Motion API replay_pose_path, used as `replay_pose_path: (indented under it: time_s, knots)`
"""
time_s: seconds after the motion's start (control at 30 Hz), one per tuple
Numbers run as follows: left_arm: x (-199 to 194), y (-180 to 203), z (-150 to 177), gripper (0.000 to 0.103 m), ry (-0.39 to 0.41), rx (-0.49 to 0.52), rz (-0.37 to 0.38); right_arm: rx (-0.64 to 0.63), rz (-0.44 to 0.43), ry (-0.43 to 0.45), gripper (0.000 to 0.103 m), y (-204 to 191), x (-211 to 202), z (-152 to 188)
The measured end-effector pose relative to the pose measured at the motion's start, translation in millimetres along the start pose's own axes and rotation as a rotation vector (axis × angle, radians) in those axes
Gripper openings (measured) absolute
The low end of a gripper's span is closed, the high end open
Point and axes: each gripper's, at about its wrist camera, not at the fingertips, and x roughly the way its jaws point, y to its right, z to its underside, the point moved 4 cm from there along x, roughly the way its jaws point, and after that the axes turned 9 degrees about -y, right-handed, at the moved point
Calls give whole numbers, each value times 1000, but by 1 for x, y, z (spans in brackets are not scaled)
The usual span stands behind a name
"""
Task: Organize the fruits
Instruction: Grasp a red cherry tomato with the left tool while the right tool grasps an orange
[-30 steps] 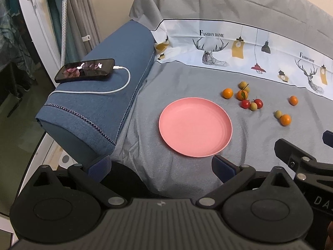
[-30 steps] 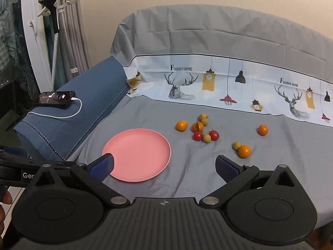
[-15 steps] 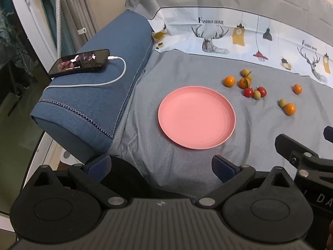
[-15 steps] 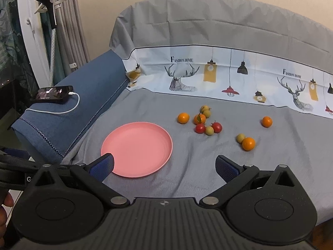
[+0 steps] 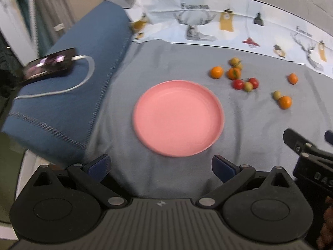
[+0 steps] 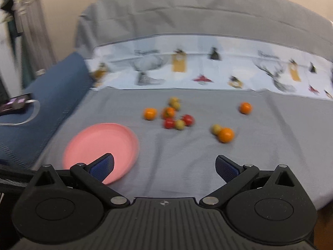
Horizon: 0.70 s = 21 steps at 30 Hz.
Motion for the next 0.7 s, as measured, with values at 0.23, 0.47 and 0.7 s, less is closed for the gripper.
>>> replay_pose_path:
  time_s: [0.23, 0.47, 0.7]
  knots:
    - [33, 52, -58, 103, -42, -7, 117, 145, 125, -12, 102, 79, 56, -8]
    - [99, 110, -127, 103, -95, 10, 135, 191, 153, -71, 102, 118, 138, -25]
    - [172, 143, -191, 103, -147, -21, 126, 179, 138, -68, 102, 130, 202, -43]
